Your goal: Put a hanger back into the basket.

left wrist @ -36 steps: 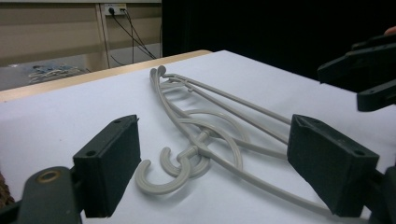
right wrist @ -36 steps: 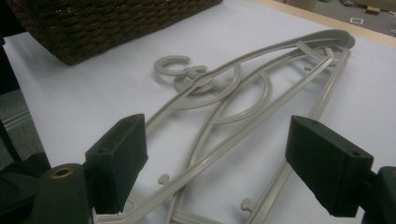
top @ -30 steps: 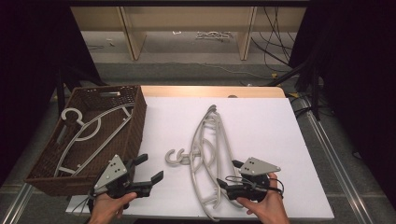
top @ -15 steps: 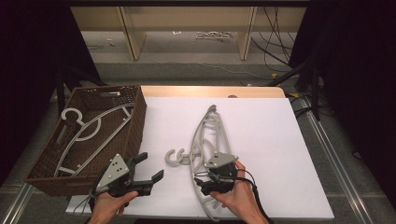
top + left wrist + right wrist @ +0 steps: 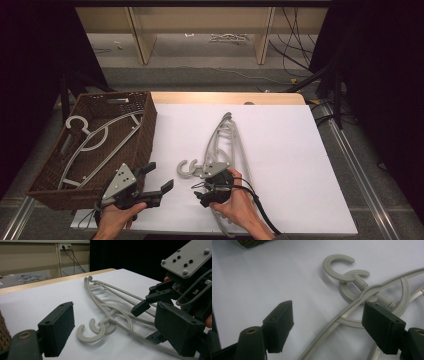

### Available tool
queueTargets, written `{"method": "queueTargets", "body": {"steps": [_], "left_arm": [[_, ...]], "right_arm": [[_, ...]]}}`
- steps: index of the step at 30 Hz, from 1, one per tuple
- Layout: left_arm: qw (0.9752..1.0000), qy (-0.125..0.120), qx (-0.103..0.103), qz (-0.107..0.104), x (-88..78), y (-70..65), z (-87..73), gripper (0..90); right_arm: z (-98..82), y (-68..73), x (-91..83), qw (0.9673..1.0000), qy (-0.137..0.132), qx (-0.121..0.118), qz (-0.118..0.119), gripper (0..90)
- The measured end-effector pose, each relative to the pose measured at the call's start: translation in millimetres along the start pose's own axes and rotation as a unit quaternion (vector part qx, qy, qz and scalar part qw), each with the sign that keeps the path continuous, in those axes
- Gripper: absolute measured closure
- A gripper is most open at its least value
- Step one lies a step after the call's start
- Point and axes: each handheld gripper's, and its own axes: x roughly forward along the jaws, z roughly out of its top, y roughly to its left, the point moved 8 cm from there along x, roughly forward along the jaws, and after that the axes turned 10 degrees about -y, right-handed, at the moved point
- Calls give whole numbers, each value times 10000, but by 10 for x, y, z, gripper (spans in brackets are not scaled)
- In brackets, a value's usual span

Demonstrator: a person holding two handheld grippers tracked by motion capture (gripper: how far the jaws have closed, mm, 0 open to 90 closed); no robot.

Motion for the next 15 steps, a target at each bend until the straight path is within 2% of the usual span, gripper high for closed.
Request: {"method": "queueTargets", "body": {"steps": [3,9,10,15], "left_arm": [[10000,-33,54,5,0,19,14,164],[10000,21,38,-23,12,5,-2,165],[10000,21,44,-28,12,4,-1,166],[10000,31,32,-33,12,5,-5,168]], "right_arm": [[-21,-9,45,9999,130,55,58,269],[-13,-91,162,9998,120,97,-101,286],[-19,-91,171,9998,192,80,-24,294],[-40,-93,272,9995,315,25,-24,306]]}}
